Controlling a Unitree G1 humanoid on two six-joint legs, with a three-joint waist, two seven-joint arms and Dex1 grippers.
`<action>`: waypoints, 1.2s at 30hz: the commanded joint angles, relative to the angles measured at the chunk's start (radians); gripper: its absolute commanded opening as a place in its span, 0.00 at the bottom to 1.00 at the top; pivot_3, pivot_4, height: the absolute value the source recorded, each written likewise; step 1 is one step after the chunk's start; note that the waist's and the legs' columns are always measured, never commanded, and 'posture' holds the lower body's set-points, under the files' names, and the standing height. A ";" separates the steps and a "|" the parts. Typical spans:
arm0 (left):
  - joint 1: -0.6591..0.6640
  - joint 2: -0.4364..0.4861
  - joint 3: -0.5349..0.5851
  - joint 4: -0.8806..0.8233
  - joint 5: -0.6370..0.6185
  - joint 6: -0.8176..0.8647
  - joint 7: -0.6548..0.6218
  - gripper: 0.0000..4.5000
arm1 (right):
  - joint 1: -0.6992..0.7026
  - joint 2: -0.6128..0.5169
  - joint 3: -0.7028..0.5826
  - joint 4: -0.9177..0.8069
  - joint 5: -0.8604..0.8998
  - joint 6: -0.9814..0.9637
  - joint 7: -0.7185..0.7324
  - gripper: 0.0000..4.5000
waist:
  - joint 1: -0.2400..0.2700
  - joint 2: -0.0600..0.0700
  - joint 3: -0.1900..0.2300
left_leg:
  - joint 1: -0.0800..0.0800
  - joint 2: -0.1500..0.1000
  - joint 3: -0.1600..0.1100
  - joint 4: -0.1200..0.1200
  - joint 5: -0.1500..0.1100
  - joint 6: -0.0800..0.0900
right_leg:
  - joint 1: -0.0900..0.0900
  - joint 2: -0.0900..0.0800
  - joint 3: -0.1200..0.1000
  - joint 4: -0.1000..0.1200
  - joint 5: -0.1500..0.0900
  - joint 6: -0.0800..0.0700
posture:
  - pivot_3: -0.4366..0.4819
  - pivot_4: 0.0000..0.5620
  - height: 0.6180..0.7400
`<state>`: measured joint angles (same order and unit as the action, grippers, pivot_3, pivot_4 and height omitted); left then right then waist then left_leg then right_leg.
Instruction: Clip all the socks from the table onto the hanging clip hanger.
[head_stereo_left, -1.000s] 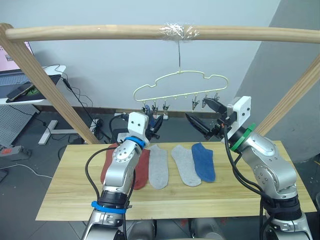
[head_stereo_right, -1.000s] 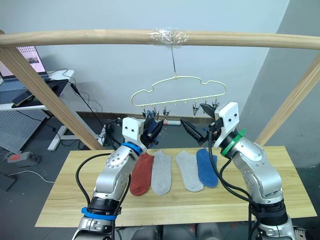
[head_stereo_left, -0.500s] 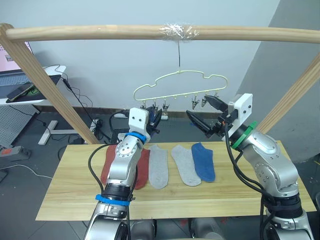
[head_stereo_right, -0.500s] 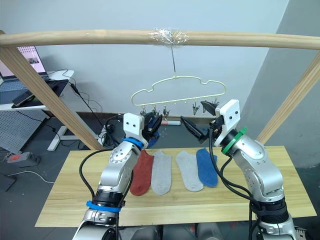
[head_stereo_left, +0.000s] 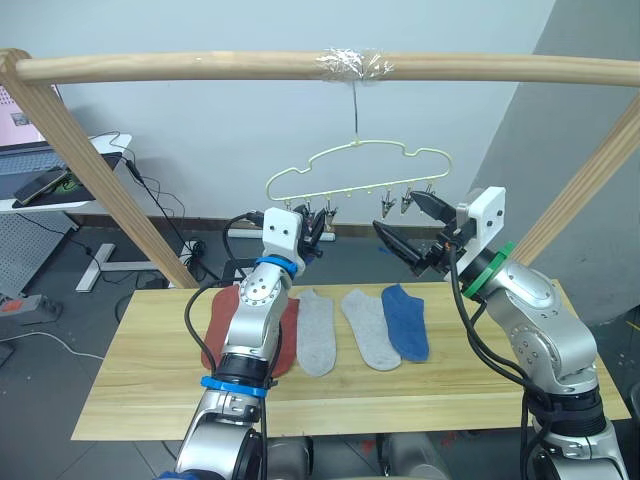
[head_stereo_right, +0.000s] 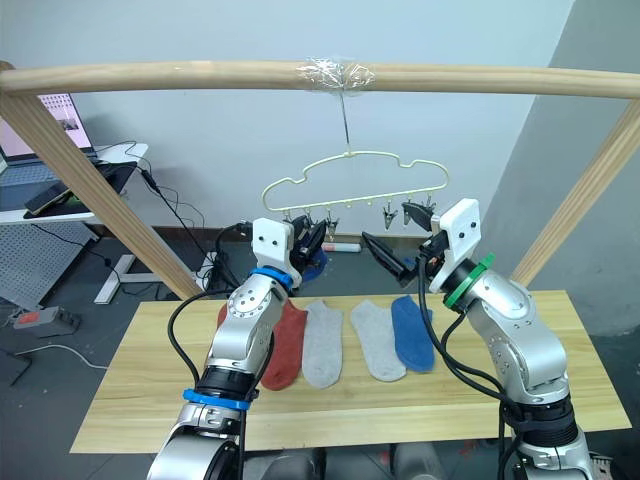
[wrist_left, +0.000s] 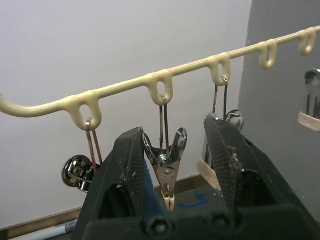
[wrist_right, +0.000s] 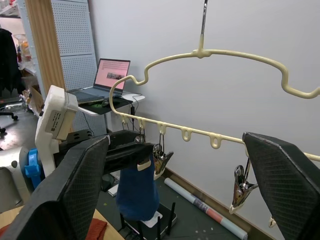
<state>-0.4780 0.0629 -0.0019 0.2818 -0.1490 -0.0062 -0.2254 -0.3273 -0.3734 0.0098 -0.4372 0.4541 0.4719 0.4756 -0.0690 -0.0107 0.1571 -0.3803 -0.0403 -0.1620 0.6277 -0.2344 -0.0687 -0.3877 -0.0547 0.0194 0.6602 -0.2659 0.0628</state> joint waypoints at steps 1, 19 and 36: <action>-0.021 -0.004 0.006 -0.012 0.017 -0.034 0.014 0.46 | -0.021 -0.003 -0.028 -0.042 0.014 0.000 -0.007 1.00 | -0.003 0.000 0.000 | 0.000 0.000 0.000 0.000 0.000 0.000 | 0.000 0.000 0.000 0.000 0.000 0.000 | 0.30 0.22 1.00; -0.035 0.006 0.010 0.021 0.066 -0.047 0.049 0.46 | -0.017 -0.002 -0.027 -0.041 0.015 -0.001 -0.004 1.00 | -0.016 0.000 0.000 | 0.000 0.000 0.000 0.000 0.000 0.000 | 0.000 0.000 0.000 0.000 0.000 0.000 | 0.30 0.21 1.00; -0.029 0.014 0.008 0.003 0.069 -0.058 0.033 0.06 | 0.033 -0.012 -0.009 -0.049 0.002 0.008 0.004 1.00 | -0.016 0.000 0.000 | 0.000 0.000 0.000 0.000 0.000 0.000 | 0.000 0.000 0.000 0.000 0.000 0.000 | 0.31 0.24 1.00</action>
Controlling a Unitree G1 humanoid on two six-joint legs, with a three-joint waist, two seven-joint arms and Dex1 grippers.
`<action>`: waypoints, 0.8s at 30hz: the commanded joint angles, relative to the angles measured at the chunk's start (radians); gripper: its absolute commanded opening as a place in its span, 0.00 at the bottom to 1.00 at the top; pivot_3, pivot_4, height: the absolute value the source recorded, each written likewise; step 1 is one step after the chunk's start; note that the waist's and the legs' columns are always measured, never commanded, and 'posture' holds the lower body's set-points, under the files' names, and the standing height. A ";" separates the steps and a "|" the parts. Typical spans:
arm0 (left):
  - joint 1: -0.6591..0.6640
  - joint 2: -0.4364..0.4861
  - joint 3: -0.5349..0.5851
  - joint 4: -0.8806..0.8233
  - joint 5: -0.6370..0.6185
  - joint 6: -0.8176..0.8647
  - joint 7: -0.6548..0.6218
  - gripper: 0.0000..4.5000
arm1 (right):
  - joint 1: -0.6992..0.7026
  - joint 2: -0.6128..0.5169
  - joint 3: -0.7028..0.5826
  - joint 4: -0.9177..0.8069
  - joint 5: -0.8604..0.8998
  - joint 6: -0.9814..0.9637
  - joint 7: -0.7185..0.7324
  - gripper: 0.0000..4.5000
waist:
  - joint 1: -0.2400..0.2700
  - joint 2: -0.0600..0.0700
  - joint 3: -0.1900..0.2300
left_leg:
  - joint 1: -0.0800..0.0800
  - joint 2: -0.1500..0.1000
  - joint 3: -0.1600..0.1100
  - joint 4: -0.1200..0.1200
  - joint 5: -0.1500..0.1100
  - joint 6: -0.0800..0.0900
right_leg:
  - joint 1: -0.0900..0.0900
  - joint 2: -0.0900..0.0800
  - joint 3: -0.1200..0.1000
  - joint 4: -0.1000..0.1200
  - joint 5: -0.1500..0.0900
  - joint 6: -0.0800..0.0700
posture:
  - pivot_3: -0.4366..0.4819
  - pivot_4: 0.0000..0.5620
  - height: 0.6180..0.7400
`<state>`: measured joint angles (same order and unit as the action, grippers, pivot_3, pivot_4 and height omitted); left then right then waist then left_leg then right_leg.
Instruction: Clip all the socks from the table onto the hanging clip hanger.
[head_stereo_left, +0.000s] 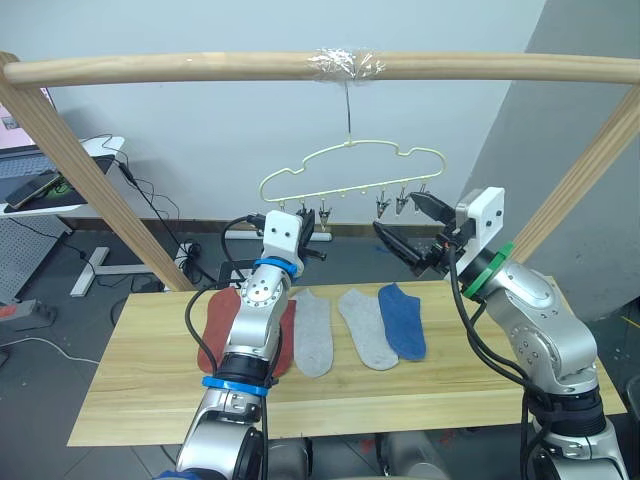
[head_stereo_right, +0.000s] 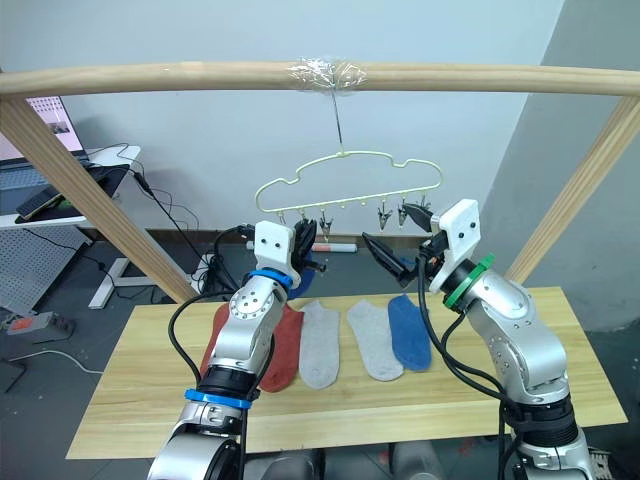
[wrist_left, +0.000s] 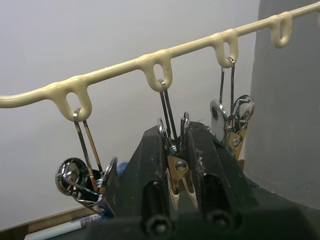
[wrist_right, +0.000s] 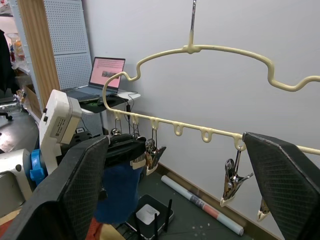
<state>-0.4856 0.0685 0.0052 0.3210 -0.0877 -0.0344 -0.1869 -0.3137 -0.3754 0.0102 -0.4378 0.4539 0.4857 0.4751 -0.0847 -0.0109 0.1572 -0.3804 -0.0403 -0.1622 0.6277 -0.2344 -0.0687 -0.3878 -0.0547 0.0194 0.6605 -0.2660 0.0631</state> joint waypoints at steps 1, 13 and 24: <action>-0.020 0.011 0.000 -0.038 0.008 -0.030 -0.009 0.06 | 0.026 -0.010 -0.007 -0.048 0.000 -0.006 0.005 1.00 | 0.000 0.000 0.000 | 0.000 0.000 0.000 0.000 0.000 0.000 | 0.000 0.000 0.000 0.000 0.000 0.000 | 0.31 0.24 1.00; -0.018 -0.005 -0.006 -0.041 0.017 -0.045 -0.004 0.06 | 0.005 -0.007 -0.013 -0.038 0.011 0.003 0.000 1.00 | 0.000 0.000 0.000 | 0.000 0.000 0.000 0.000 0.000 0.000 | 0.000 0.000 0.000 0.000 0.000 0.000 | 0.31 0.24 1.00; -0.021 -0.008 -0.001 -0.031 0.014 -0.052 -0.004 0.27 | 0.000 -0.006 -0.015 -0.036 0.011 0.007 -0.001 1.00 | 0.001 0.000 0.000 | 0.000 0.000 0.000 0.000 0.000 0.000 | 0.000 0.000 0.000 0.000 0.000 0.000 | 0.31 0.24 1.00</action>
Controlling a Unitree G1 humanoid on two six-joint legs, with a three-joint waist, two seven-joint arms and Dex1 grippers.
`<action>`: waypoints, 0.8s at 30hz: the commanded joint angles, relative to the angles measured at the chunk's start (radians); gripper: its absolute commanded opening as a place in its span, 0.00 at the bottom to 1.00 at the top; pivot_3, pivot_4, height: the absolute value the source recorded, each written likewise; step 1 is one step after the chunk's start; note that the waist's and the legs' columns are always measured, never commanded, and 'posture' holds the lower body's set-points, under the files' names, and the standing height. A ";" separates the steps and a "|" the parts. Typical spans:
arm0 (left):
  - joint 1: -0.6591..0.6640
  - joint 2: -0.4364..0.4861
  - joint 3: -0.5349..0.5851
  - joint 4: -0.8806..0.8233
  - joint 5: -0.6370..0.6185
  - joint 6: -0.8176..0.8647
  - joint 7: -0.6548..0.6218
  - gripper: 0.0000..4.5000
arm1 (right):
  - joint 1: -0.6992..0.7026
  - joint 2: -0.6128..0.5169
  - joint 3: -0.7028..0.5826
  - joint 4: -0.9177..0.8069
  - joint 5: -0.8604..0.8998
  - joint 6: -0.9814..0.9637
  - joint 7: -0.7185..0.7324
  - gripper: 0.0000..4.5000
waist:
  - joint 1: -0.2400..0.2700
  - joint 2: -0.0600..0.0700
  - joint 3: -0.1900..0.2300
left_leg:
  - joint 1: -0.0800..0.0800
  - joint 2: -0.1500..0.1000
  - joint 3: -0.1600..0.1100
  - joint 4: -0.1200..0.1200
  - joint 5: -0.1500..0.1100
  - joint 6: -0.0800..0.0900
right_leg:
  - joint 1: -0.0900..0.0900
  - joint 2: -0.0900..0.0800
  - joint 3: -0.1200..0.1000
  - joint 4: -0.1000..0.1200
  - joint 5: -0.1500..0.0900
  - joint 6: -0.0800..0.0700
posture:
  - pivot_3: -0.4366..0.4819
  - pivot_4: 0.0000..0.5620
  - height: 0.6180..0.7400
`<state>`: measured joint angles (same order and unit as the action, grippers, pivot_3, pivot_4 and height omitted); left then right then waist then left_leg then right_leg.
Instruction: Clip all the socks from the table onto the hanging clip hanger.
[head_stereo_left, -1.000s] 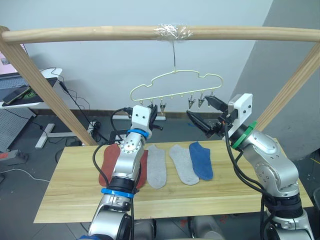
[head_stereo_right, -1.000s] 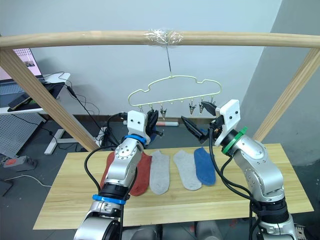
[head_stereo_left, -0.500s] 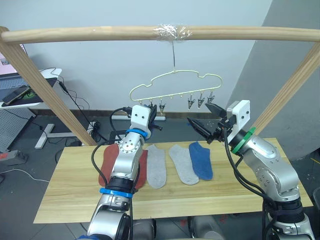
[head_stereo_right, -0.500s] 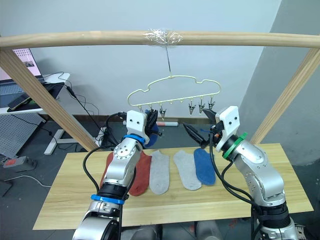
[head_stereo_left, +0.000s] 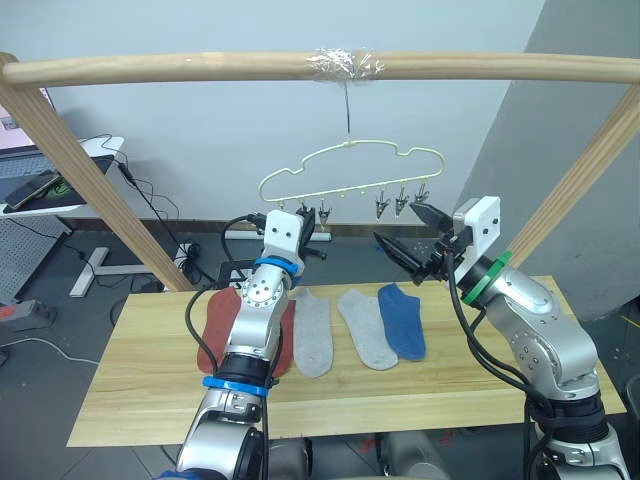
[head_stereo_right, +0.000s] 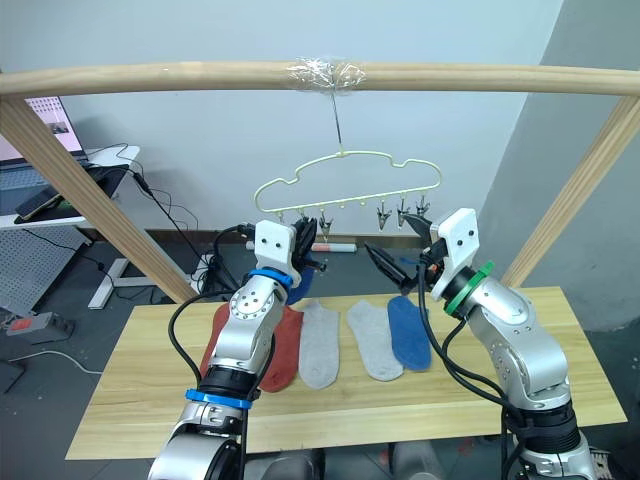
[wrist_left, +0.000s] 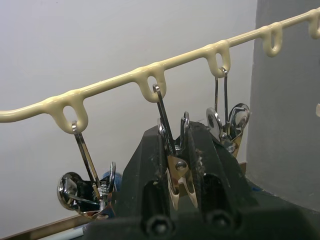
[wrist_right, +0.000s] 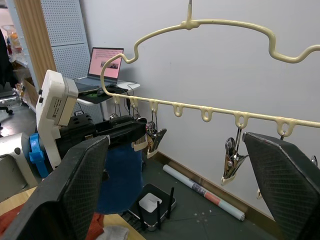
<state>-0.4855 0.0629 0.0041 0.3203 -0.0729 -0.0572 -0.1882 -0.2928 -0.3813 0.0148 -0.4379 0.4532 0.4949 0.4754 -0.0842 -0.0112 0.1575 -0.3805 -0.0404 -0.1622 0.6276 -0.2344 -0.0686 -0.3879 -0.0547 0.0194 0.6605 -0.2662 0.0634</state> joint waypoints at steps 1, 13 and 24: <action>-0.023 -0.003 0.001 -0.028 -0.001 -0.029 -0.001 0.34 | -0.021 0.000 -0.021 -0.036 0.012 -0.002 -0.002 1.00 | 0.000 0.000 0.000 | 0.000 0.000 0.000 0.000 0.000 0.000 | 0.000 0.000 0.000 0.000 0.000 0.000 | 0.31 0.24 1.00; -0.034 -0.005 0.003 -0.019 -0.001 -0.029 0.002 0.47 | -0.014 0.000 -0.025 -0.039 0.014 0.002 -0.005 1.00 | 0.000 0.000 0.000 | 0.000 0.000 0.000 0.000 0.000 0.000 | 0.000 0.000 0.000 0.000 0.000 0.000 | 0.31 0.24 1.00; -0.030 -0.001 0.002 -0.021 -0.002 -0.031 -0.002 0.11 | -0.019 0.003 -0.030 -0.039 0.021 0.011 -0.006 1.00 | 0.000 0.000 0.000 | 0.000 0.000 0.000 0.000 0.000 0.000 | 0.000 0.000 0.000 0.000 0.000 0.000 | 0.31 0.25 1.00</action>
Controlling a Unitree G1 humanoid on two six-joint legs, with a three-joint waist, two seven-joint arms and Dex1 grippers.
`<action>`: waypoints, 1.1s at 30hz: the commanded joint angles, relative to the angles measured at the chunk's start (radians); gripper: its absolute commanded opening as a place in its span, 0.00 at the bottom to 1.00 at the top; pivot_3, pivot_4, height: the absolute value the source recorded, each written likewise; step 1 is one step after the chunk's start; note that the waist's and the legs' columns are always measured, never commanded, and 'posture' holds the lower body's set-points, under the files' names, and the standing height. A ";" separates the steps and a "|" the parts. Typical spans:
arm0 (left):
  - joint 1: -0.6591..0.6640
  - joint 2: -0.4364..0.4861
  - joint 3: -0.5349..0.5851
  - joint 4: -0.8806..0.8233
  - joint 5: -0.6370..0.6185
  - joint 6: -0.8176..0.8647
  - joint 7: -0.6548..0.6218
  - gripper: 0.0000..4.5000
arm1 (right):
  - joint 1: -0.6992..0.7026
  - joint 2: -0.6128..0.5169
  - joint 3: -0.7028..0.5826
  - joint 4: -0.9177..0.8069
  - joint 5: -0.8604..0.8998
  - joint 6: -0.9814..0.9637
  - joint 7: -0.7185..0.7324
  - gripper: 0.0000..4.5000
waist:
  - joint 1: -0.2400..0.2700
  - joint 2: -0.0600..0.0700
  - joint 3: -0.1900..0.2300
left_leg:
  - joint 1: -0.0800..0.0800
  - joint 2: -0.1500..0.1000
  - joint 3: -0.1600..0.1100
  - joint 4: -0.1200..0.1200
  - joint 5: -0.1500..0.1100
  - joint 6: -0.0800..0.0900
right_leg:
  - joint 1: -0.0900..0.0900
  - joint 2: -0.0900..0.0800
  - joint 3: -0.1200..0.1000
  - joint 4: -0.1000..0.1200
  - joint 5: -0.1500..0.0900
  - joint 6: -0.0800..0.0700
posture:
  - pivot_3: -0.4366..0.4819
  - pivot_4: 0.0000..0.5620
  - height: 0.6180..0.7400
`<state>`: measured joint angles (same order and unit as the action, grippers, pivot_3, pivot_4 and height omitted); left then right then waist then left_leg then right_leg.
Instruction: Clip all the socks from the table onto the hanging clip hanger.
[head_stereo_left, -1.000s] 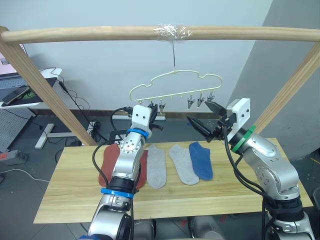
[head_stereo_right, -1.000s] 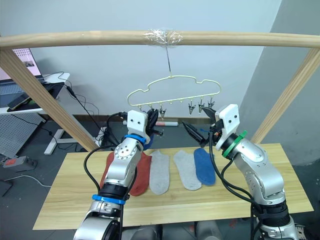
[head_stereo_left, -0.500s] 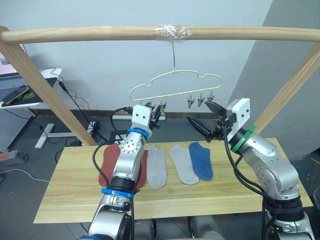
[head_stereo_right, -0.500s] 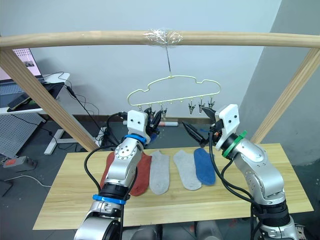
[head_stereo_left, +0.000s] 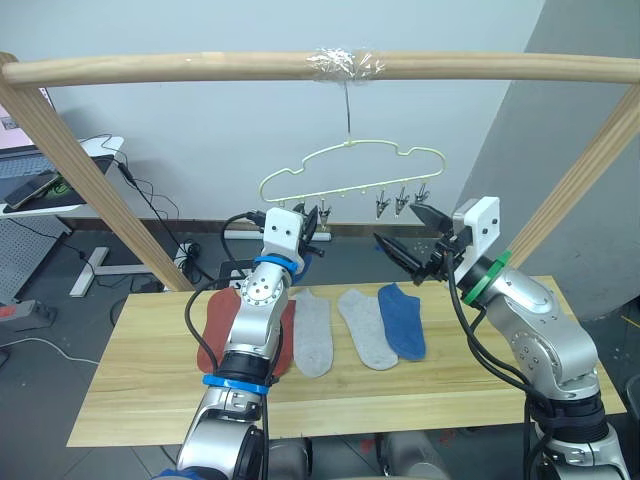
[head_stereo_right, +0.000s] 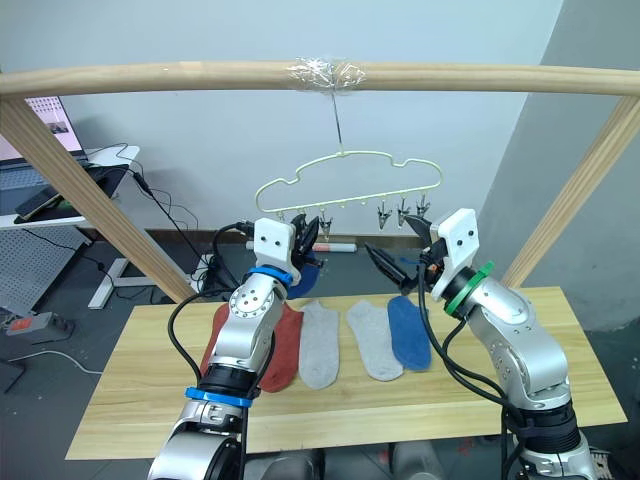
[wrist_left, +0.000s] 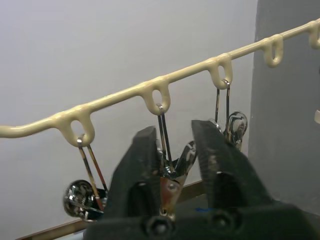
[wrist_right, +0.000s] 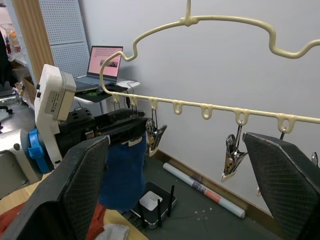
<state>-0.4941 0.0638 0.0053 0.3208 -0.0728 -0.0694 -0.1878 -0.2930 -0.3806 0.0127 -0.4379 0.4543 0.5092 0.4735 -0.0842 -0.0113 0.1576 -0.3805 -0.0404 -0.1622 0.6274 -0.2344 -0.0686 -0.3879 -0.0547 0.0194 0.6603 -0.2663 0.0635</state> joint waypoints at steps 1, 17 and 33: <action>-0.021 -0.002 0.001 -0.023 -0.002 -0.019 -0.003 0.08 | -0.019 0.002 -0.028 -0.040 0.020 -0.002 -0.004 1.00 | 0.000 0.000 0.000 | 0.000 0.000 0.000 0.000 0.000 0.000 | 0.000 0.000 0.000 0.000 0.000 0.000 | 0.31 0.25 1.00; -0.017 0.039 0.056 -0.133 -0.228 0.256 -0.186 0.00 | 0.038 -0.045 0.188 0.318 -0.273 -0.019 -0.035 1.00 | -0.001 0.000 0.000 | 0.001 0.000 0.000 0.000 0.000 0.000 | 0.000 0.000 0.000 0.000 0.000 0.000 | 0.34 0.24 1.00; 0.062 0.122 0.127 -0.350 -0.425 0.572 -0.232 0.00 | -0.105 0.080 0.200 1.069 -0.446 -0.277 -0.042 1.00 | 0.002 0.000 0.000 | 0.001 0.000 0.000 0.000 0.000 0.000 | 0.000 0.000 0.001 0.001 0.001 -0.002 | 0.41 0.22 1.00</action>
<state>-0.4364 0.1764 0.1236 0.0039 -0.4874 0.4947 -0.4235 -0.4057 -0.2924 0.2178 0.6051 0.0252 0.2539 0.4178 -0.0820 -0.0114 0.1578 -0.3791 -0.0404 -0.1619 0.6273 -0.2343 -0.0688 -0.3874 -0.0543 0.0206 0.6612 -0.2657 0.0624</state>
